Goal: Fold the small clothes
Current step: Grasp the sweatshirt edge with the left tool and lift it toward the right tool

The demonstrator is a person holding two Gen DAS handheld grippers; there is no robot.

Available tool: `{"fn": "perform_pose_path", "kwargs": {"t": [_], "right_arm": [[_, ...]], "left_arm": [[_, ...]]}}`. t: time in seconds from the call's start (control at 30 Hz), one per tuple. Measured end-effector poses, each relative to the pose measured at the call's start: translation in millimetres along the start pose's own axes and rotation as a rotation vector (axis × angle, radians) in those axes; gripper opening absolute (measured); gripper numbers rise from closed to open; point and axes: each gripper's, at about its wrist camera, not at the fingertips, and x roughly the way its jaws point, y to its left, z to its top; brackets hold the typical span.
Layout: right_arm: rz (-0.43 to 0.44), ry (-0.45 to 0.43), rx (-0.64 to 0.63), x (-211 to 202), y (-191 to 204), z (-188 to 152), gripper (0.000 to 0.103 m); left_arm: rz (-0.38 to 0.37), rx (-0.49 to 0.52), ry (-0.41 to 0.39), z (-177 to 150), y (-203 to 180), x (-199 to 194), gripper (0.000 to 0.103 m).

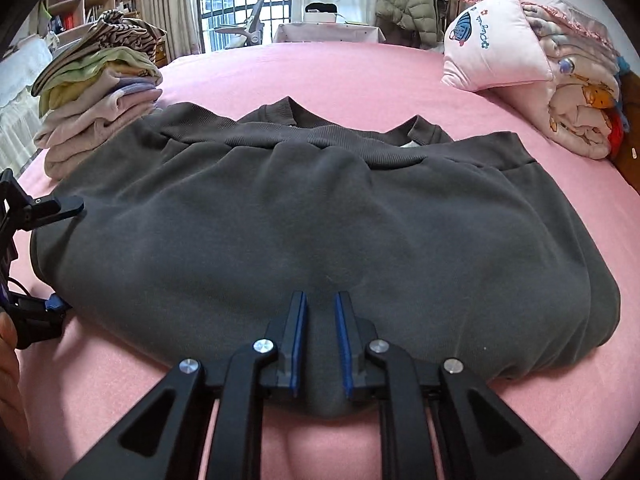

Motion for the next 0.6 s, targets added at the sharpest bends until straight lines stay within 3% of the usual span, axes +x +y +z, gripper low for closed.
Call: {"fn": "perform_pose_path", "kwargs": {"t": [0.23,0.6], "right_arm": [[0.036,0.014,0.035,-1.5,-5.8,0.0,0.013],[0.047,0.023,0.054,-0.9,-6.0,-0.3,0.014]], "left_arm": [[0.150,0.168,-0.088,-7.0,-39.8,-9.5,0.072],[0.237,0.189,-0.082,0.0,-37.7,5.0,0.072]]}}
